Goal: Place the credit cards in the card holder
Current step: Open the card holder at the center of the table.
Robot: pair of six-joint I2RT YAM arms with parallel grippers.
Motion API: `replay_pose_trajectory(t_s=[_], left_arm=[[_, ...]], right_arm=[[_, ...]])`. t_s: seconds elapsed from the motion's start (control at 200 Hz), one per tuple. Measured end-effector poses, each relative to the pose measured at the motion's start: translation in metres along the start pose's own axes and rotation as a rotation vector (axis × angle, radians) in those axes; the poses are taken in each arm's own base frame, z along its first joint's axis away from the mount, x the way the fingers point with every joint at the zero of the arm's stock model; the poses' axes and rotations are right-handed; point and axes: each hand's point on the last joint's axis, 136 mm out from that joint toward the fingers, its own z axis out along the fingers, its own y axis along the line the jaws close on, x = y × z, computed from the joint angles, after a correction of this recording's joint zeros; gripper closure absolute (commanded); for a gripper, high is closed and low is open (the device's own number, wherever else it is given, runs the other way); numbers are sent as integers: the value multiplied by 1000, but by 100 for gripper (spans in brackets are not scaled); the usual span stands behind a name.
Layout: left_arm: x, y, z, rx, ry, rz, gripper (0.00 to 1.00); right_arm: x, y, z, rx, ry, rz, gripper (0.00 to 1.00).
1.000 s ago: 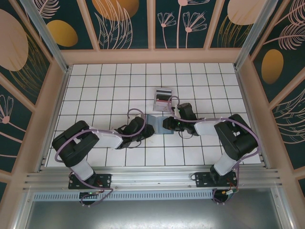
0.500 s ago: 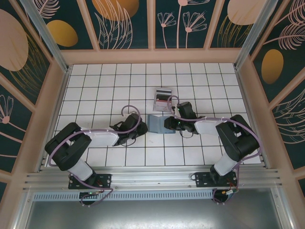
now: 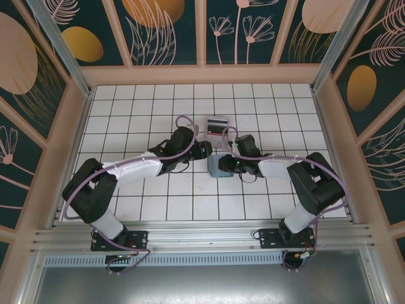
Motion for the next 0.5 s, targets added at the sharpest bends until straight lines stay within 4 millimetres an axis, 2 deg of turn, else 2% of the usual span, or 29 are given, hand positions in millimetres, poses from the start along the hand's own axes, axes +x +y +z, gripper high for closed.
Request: replay_pose_trajectory(t_s=[0.16,0.225,0.325,0.365,0.455,0.5], left_arm=[[23,21,21,-79,108,19,47],[31,29,24,-104,139,23,47],[37,27,26,-85,166,16,49],[38,23,28,-59,175,4,55],[42,17,33,-13,190,-13,80],[45,19,34,-12,194,-28,89]], right_arm=[[0,0,0,1,1,1,74],[0,0,0,1,2,1,74],[0,0,0,1,2,-1,74],[0,0,0,1,1,-2,74],[0,0,0,2,2,-2,73],[0,-1,0,3,2,-1,73]])
